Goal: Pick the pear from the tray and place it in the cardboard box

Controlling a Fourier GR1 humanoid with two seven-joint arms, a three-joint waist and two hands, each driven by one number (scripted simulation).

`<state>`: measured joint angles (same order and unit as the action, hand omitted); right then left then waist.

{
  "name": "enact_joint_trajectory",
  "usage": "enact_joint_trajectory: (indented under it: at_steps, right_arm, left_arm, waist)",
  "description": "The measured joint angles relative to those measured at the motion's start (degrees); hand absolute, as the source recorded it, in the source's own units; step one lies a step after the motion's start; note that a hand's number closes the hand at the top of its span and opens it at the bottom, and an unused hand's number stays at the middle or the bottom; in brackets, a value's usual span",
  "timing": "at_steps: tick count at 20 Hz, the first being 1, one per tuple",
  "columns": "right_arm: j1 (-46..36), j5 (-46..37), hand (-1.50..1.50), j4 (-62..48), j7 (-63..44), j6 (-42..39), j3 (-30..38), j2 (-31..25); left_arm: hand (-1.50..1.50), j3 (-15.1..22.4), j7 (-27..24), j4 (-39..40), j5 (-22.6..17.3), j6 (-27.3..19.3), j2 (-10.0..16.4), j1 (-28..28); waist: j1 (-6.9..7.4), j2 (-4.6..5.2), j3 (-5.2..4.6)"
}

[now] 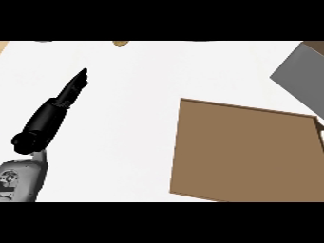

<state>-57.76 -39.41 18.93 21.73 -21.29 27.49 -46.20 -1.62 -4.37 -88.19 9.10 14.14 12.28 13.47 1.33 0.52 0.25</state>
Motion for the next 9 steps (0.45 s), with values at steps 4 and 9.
enact_joint_trajectory:
  at_steps: [4, 9]
  right_arm:
    - [-1.72, 9.32, -1.50, -3.97, -3.06, 0.54, 10.14, -0.48]
    - [-1.01, 15.94, -1.50, -7.24, -5.91, 2.09, 17.59, -4.04]
  left_arm:
    - [0.00, -0.14, 0.19, -0.18, 0.05, -0.04, 0.09, -0.05]
    - [0.00, 0.22, -0.12, -0.05, 0.37, 0.05, -0.07, 0.24]
  waist:
    - [-0.04, 0.05, -0.02]
    - [0.51, 0.48, -0.02]
